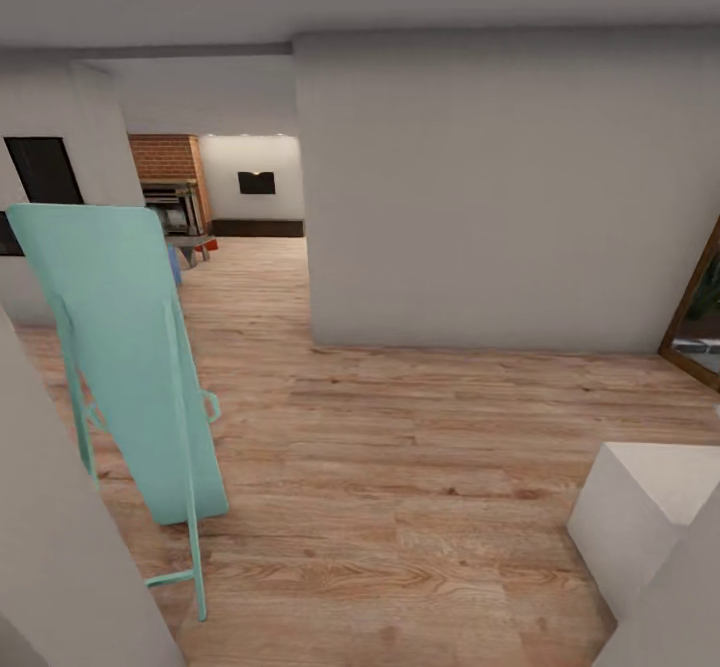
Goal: Move the two storage containers from the living room to the garage. In the garage, place one container on the floor and stack the other container on top of it (either order is fine).
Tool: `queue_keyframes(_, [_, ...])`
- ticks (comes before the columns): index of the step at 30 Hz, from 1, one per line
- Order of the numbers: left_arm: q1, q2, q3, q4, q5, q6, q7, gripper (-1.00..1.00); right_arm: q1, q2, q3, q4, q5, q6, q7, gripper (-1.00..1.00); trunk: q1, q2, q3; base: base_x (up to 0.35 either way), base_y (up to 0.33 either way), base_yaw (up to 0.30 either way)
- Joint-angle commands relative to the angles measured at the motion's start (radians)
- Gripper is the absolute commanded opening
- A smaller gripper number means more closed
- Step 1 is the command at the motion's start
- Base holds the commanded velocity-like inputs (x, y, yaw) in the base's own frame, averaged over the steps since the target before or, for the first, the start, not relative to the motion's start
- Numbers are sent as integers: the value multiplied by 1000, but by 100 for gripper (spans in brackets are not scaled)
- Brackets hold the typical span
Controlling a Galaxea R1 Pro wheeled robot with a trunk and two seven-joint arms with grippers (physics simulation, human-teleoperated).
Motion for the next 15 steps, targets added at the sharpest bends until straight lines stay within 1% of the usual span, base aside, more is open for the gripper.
queue_keyframes(1, [-2, 0, 7, 5, -3, -7, 1, 100, -2, 0, 5, 5, 0, -8, 2, 100, 1, -2, -2, 323, 2, 1])
queue_keyframes(15, [-2, 1, 7, 5, -3, -7, 1, 100, -2, 0, 4, 5, 0, -8, 2, 100, 1, -2, -2, 323, 0, 0])
